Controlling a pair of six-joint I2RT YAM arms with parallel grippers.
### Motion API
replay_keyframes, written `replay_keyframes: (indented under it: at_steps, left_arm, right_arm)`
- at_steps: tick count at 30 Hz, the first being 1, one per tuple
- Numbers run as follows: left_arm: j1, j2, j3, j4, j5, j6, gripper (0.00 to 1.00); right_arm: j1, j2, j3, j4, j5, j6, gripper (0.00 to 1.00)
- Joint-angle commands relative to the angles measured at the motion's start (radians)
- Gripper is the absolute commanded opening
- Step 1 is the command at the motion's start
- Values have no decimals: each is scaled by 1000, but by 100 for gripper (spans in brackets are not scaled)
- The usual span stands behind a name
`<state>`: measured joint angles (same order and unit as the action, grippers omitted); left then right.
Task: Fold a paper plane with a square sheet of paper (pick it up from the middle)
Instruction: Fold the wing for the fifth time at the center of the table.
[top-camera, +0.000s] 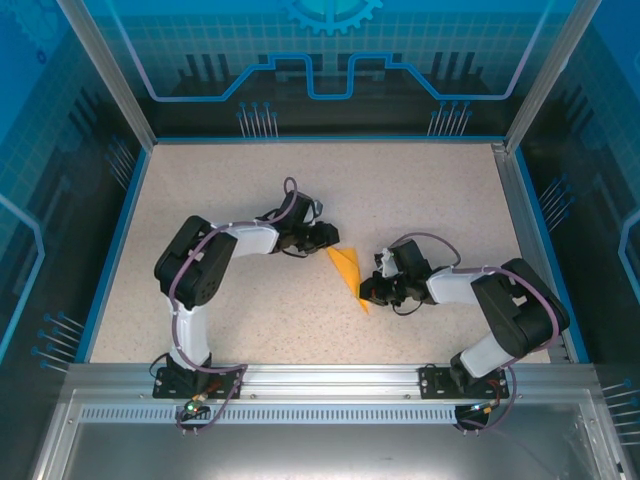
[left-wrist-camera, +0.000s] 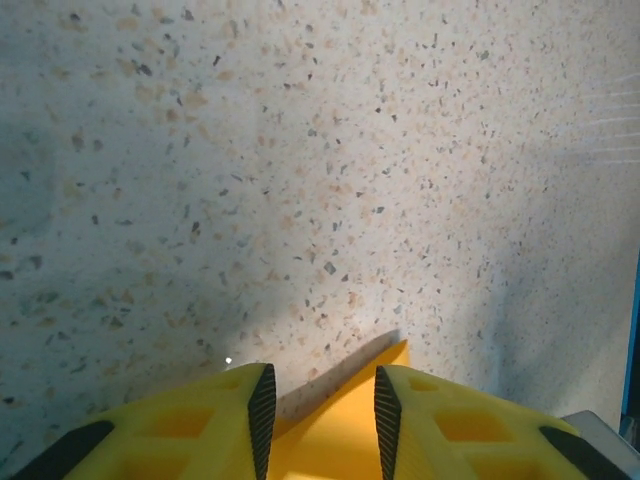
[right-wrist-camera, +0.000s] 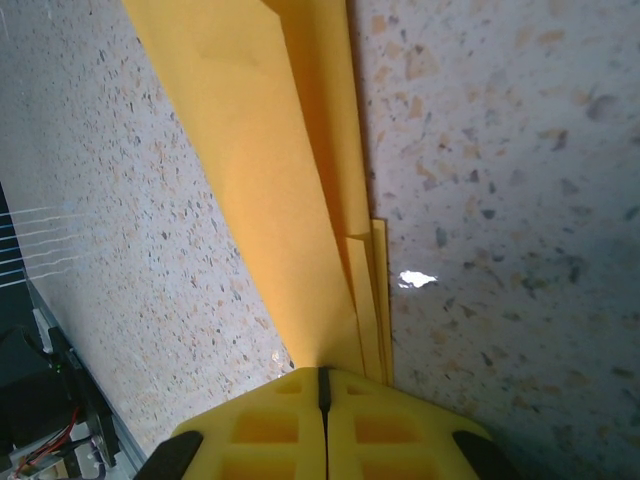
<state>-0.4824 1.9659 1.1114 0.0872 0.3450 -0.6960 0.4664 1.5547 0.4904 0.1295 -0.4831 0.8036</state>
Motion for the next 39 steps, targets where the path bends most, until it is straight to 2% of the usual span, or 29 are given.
replay_keyframes:
  at_steps: [1, 7, 11, 14, 20, 31, 39]
  left_arm:
    - [-3, -99, 9, -24, 12, 22, 36]
    - [-80, -180, -40, -22, -9, 13, 34]
    - [-133, -145, -36, -28, 21, 35, 30]
    - [-154, -111, -38, -51, -6, 54, 27]
    - [-157, -50, -51, -85, -84, 52, 23]
    - [-157, 21, -43, -90, -101, 48, 23]
    - [-157, 33, -42, -89, -90, 46, 24]
  right_arm:
    - [-8, 56, -27, -163, 68, -24, 6]
    - [-8, 50, -22, -169, 67, -26, 6]
    - [-8, 41, -25, -167, 65, -23, 6]
    - [-9, 26, -24, -165, 57, -21, 6]
    - [-9, -16, 7, -165, 19, -20, 8]
    - [16, -100, 110, -206, 5, -42, 14]
    - [65, 19, 212, -180, 15, -40, 14]
